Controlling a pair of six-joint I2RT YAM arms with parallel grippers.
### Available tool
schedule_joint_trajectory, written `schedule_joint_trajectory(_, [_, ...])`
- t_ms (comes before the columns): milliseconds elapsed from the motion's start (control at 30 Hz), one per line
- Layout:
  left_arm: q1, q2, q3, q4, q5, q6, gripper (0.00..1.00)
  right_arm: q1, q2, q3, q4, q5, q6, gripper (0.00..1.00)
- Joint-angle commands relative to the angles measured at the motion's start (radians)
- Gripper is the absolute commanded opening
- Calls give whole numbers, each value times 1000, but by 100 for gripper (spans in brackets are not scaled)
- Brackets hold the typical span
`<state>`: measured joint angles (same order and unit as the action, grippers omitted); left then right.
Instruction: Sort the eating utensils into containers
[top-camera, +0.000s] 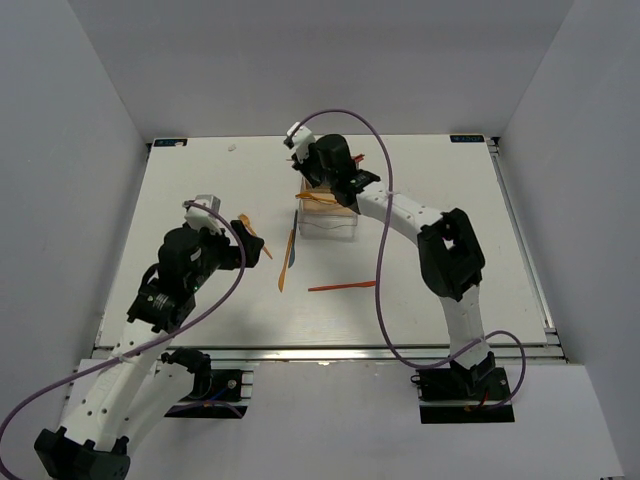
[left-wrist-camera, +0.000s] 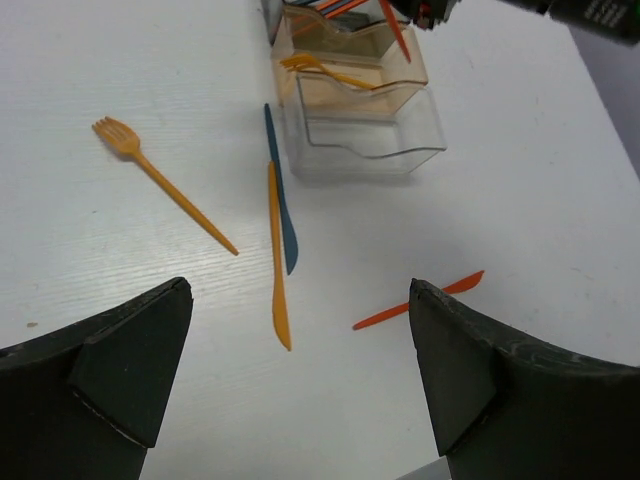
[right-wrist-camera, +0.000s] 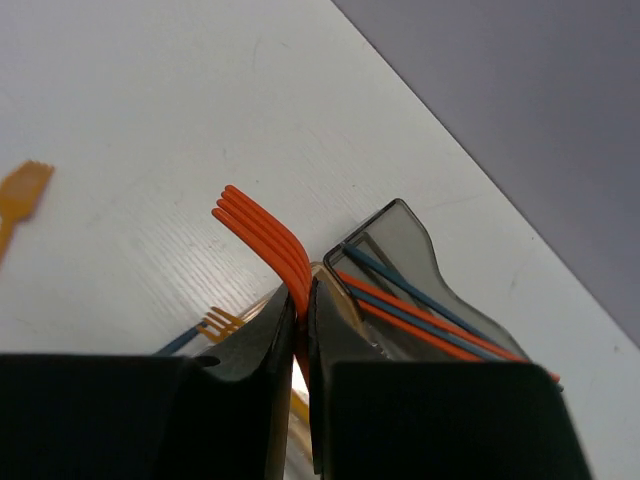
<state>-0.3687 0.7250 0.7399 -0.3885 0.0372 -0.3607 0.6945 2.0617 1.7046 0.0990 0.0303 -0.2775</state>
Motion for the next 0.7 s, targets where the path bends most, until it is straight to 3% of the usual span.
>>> schedule_joint_trajectory(0, [1,-22,-43,-18,-39,49,98,-13,67,122,-65,-21,-242,0])
schedule_joint_trajectory(300, [-3,-59,-59,0,12,49,98,-38,121,47,13,-121,-351,0])
schedule_joint_trajectory(533, [-7,-65,-62,0,12,51,98,-47,149,27,62,-101,-387,0])
schedule_joint_trajectory(600, [-7,-61,-62,0,16,51,98,-53,156,32,53,-99,-374,1])
schedule_joint_trajectory(667, [-7,-61,-62,0,15,51,98,-62,158,29,47,-107,-361,9])
